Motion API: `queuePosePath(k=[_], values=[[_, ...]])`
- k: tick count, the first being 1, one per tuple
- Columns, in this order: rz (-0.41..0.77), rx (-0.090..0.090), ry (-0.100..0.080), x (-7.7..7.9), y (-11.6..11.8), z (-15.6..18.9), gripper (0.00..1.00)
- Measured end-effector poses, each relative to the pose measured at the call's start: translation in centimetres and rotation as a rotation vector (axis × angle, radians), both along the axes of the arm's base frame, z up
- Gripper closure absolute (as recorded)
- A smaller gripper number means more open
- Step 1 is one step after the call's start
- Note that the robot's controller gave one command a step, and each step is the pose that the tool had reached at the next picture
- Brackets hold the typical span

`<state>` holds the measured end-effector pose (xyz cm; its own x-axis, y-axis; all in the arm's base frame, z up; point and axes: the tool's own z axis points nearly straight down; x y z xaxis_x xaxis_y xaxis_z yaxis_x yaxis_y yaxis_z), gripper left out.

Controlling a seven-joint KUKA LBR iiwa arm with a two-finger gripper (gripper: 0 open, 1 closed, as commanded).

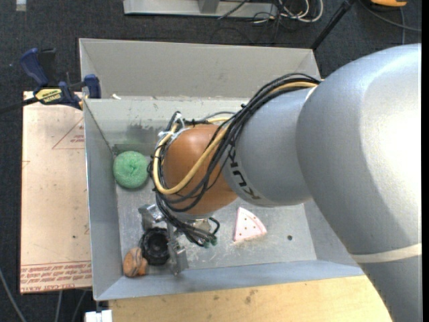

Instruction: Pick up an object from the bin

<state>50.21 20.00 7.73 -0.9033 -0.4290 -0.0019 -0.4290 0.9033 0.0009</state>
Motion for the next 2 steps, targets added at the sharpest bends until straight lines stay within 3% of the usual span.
queuePosePath(k=[1, 2], values=[[0.074, 0.001, -0.001, -0.55, 2.78, -0.72, 1.0], [0.072, 0.003, -0.006, -0.38, 2.76, -0.66, 0.0]])
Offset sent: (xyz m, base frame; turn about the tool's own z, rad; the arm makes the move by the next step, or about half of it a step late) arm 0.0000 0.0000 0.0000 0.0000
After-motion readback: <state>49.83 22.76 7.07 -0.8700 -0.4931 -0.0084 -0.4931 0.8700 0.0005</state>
